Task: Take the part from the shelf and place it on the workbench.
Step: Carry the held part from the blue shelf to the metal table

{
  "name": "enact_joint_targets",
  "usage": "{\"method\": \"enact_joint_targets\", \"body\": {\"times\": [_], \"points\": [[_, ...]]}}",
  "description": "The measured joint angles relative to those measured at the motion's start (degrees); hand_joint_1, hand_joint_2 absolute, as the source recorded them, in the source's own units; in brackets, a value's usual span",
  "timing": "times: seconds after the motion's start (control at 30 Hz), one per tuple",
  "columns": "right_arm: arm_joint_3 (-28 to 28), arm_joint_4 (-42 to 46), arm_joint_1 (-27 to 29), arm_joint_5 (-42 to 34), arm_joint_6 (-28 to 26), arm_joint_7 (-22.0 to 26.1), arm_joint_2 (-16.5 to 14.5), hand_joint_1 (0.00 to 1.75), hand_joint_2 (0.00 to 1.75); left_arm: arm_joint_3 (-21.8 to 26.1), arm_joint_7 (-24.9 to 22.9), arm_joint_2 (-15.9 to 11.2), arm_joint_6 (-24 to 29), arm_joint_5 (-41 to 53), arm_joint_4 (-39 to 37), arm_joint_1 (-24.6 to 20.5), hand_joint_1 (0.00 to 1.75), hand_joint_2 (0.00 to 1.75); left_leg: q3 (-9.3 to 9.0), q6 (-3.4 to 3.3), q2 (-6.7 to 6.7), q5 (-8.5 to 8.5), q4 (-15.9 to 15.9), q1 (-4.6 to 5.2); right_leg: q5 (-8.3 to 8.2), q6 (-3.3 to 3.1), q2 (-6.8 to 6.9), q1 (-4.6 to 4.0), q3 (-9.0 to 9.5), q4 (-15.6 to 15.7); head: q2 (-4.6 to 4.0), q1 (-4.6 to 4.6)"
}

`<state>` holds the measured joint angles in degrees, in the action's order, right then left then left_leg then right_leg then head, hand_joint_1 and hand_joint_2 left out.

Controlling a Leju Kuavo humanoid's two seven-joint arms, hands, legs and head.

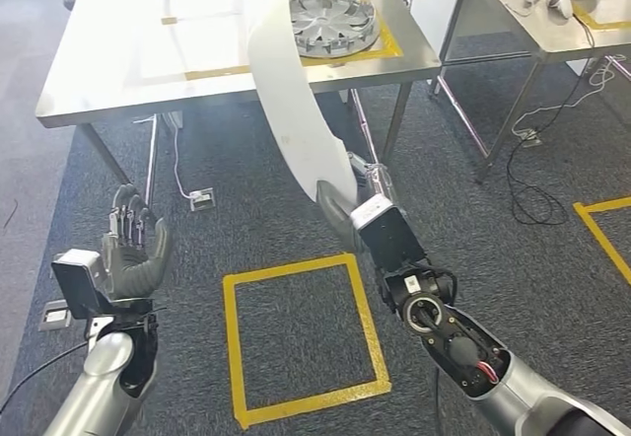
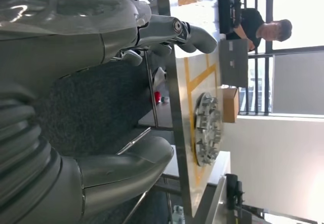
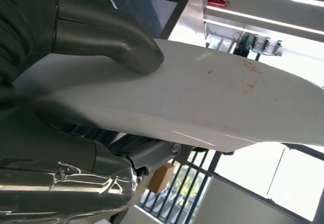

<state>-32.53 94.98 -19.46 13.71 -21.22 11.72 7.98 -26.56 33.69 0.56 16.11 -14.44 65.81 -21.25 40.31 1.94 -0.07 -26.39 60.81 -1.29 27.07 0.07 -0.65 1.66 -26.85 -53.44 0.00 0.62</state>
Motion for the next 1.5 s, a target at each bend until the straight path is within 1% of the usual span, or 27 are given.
{"method": "enact_joint_targets", "body": {"times": [0.07,0.1,0.2,0.27,0.33,0.4,0.43,0.47,0.57,0.6,0.63,0.7,0.73,0.8,0.87,0.9,0.97,1.1,1.13,1.17,1.2,1.23,1.3,1.33,1.4,1.47,1.5], "points": [[-0.02,-0.02,0.05,0.07,-0.09,-0.07,0.00,1.75,1.75,-0.03,0.19,0.01,-0.17,0.14,-0.13,-0.04,0.00,1.75,-0.76,-0.20,0.62,6.61,-5.16,-0.16,1.81,0.93,-0.07,0.00,1.02,-0.07,0.00,-0.79],[-0.02,0.00,0.06,0.07,-0.12,-0.08,0.00,1.75,1.75,-0.04,0.32,0.03,-0.28,0.20,-0.20,-0.08,0.00,1.75,-0.83,-0.65,0.79,8.01,-5.96,-0.14,2.35,1.42,-0.08,-0.06,1.45,-0.15,0.00,-0.92],[0.02,0.09,-0.01,0.05,-0.17,0.08,0.00,1.75,1.75,-0.04,0.71,0.16,-0.44,0.34,-0.26,-0.46,0.00,1.75,-1.94,-2.36,0.59,7.23,-5.85,0.00,2.35,2.38,0.13,0.21,1.48,-2.04,0.00,-0.25],[0.04,0.09,-0.04,-0.05,-0.14,0.22,0.00,1.75,1.75,-0.04,0.88,0.25,-0.44,0.42,-0.27,-0.57,0.00,1.75,-3.40,-3.22,0.45,6.23,-5.95,0.20,2.74,2.48,0.29,0.32,-1.94,-8.07,0.00,0.66],[0.04,0.06,0.02,-0.18,-0.04,0.30,0.00,1.75,1.75,-0.04,0.93,0.29,-0.44,0.46,-0.28,-0.45,0.00,1.75,-4.91,-3.73,0.33,4.87,-5.98,0.57,5.79,2.46,0.33,0.10,-6.91,-15.30,0.00,1.55],[0.04,0.04,0.09,-0.20,0.04,0.31,0.00,1.75,1.75,-0.04,0.93,0.36,-0.44,0.47,-0.30,-0.32,0.00,1.75,-6.83,-3.96,0.08,3.36,-5.98,0.98,9.35,2.27,0.33,-0.23,-10.27,-17.47,0.00,2.13],[0.05,0.03,0.10,-0.20,0.07,0.31,0.00,1.75,1.75,-0.04,0.93,0.41,-0.44,0.47,-0.31,-0.29,0.00,1.75,-7.98,-4.05,-0.06,2.54,-5.99,1.21,9.43,1.95,0.32,-0.45,-10.85,-16.03,0.00,2.42],[0.07,0.03,0.10,-0.20,0.07,0.31,0.00,1.75,1.75,-0.04,0.93,0.47,-0.44,0.47,-0.31,-0.28,0.00,1.75,-9.19,-4.11,-0.18,1.71,-6.02,1.44,7.62,1.40,0.32,-0.72,-10.85,-13.20,0.00,2.73],[0.15,-0.05,0.15,-0.22,0.08,0.29,0.02,1.75,1.75,-0.04,0.89,0.63,-0.44,0.45,-0.42,-0.18,0.00,1.75,-11.51,-3.89,-0.46,-0.48,-6.17,1.81,-4.42,-0.69,0.00,-2.07,-10.13,-3.18,0.00,2.92],[0.19,-0.08,0.17,-0.23,0.09,0.28,0.02,1.75,1.75,-0.05,0.88,0.68,-0.43,0.45,-0.46,-0.13,0.00,1.75,-11.86,-3.66,-0.57,-0.89,-6.20,1.82,-6.78,-1.04,-0.11,-2.45,-9.92,-1.52,0.00,2.78],[0.22,-0.05,0.12,-0.24,0.10,0.28,0.02,1.75,1.75,-0.05,0.89,0.74,-0.43,0.46,-0.46,-0.15,0.00,1.75,-12.21,-3.37,-0.70,-1.09,-6.20,1.88,-7.23,-1.14,-0.16,-2.64,-9.55,-0.93,0.00,2.73],[0.29,0.10,-0.06,-0.25,0.13,0.32,0.02,1.75,1.75,-0.05,0.95,0.82,-0.42,0.53,-0.42,-0.37,0.00,1.75,-12.02,-2.97,-0.69,-0.95,-5.09,1.83,-6.97,-1.31,-0.07,-2.35,-8.11,-0.13,-0.01,2.88],[0.33,0.16,-0.17,-0.25,0.12,0.34,0.02,1.75,1.75,-0.05,0.97,0.83,-0.42,0.56,-0.40,-0.50,0.00,1.75,-10.97,-2.71,-0.64,-0.75,-2.97,1.80,-6.79,-1.47,-0.03,-2.12,-7.31,0.24,-0.01,2.84],[0.38,0.20,-0.25,-0.25,0.12,0.37,0.02,1.75,1.75,-0.04,0.99,0.79,-0.42,0.60,-0.41,-0.56,0.00,1.75,-6.69,-2.07,-0.51,-1.62,4.12,1.61,-6.07,-1.71,-0.03,-1.85,-6.02,0.70,-0.01,2.44],[0.33,0.16,-0.17,-0.25,0.14,0.36,0.02,1.75,1.75,-0.04,0.97,0.73,-0.42,0.60,-0.43,-0.40,0.00,1.75,-1.50,-1.41,-0.46,-4.80,10.01,1.23,-4.90,-1.77,-0.05,-1.75,-4.85,0.74,0.00,1.90],[0.31,0.14,-0.12,-0.25,0.15,0.34,0.02,1.75,1.75,-0.04,0.96,0.69,-0.42,0.60,-0.43,-0.31,0.00,1.75,0.16,-1.19,-0.44,-5.99,10.60,1.06,-4.22,-1.72,-0.09,-1.71,-4.11,0.73,0.00,1.67],[0.30,0.12,-0.09,-0.25,0.15,0.33,0.02,1.75,1.75,-0.04,0.96,0.63,-0.42,0.60,-0.44,-0.26,0.00,1.75,1.31,-1.00,-0.40,-6.17,8.82,0.87,-3.17,-1.60,-0.17,-1.65,-2.85,0.72,0.00,1.34],[0.29,0.12,-0.09,-0.25,0.15,0.33,0.02,1.75,1.75,-0.04,0.96,0.62,-0.42,0.60,-0.44,-0.26,0.00,1.75,1.19,-1.01,-0.39,-5.44,7.34,0.84,-2.82,-1.54,-0.20,-1.63,-2.38,0.71,0.00,1.21],[0.29,0.11,-0.09,-0.25,0.15,0.33,0.02,1.75,1.75,-0.04,0.96,0.61,-0.42,0.60,-0.44,-0.26,0.00,1.75,0.89,-1.02,-0.39,-4.48,6.07,0.83,-2.61,-1.49,-0.20,-1.63,-2.11,0.71,0.00,1.13],[0.29,0.10,-0.09,-0.25,0.15,0.33,0.02,1.75,1.75,-0.04,0.96,0.61,-0.42,0.60,-0.44,-0.27,0.00,1.75,0.40,-1.05,-0.38,-2.89,4.07,0.83,-2.29,-1.43,-0.21,-1.62,-1.71,0.71,0.00,0.99],[0.28,0.06,-0.15,-0.28,0.15,0.31,0.02,1.75,1.75,-0.05,0.92,0.59,-0.47,0.59,-0.47,-0.27,0.00,1.75,-0.45,-1.39,-0.35,0.39,0.47,0.95,-1.35,-1.06,-0.29,-1.69,-1.22,0.65,0.00,0.69],[0.32,0.04,-0.20,-0.31,0.07,0.28,0.02,1.75,1.75,-0.05,0.91,0.62,-0.63,0.58,-0.50,-0.40,0.00,1.75,-1.83,-2.08,-0.32,3.35,-3.18,0.97,-0.31,-0.47,-0.30,-1.69,-0.64,-0.16,0.00,0.55],[0.40,0.03,-0.37,-0.36,-0.16,0.28,0.02,1.75,1.75,-0.07,0.91,0.76,-0.99,0.56,-0.61,-0.76,0.00,1.75,-4.31,-3.62,-0.24,6.41,-7.32,1.02,1.83,0.79,-0.21,-1.69,-1.68,-4.84,0.00,0.70],[0.46,0.02,-0.37,-0.36,-0.31,0.31,0.02,1.75,1.75,-0.07,1.00,0.86,-1.14,0.56,-0.69,-0.97,0.00,1.75,-5.29,-4.09,-0.23,5.74,-7.43,0.91,2.85,1.17,-0.07,-1.57,-3.37,-8.66,0.00,1.06],[0.45,-0.19,-0.30,-0.39,-0.41,0.45,0.02,1.75,1.75,-0.07,1.23,0.97,-1.26,0.55,-0.99,-1.10,0.00,1.75,-6.43,-4.22,-0.24,4.65,-7.41,0.91,5.87,1.60,0.04,-1.41,-8.04,-15.35,0.00,1.59],[0.42,-0.54,-0.25,-0.41,-0.44,0.78,0.03,1.75,1.75,-0.07,1.55,1.03,-1.49,0.51,-1.41,-1.13,0.00,1.75,-7.96,-4.15,-0.31,3.38,-7.40,0.91,7.10,1.91,0.11,-1.20,-10.59,-16.29,0.00,2.08],[0.43,-0.77,-0.35,-0.38,-0.42,1.03,0.03,1.75,1.75,-0.07,1.69,1.06,-1.60,0.48,-1.62,-1.15,0.00,1.75,-8.90,-4.07,-0.35,2.68,-7.39,0.91,5.77,1.96,0.17,-1.11,-10.60,-13.98,0.00,2.35]]}}
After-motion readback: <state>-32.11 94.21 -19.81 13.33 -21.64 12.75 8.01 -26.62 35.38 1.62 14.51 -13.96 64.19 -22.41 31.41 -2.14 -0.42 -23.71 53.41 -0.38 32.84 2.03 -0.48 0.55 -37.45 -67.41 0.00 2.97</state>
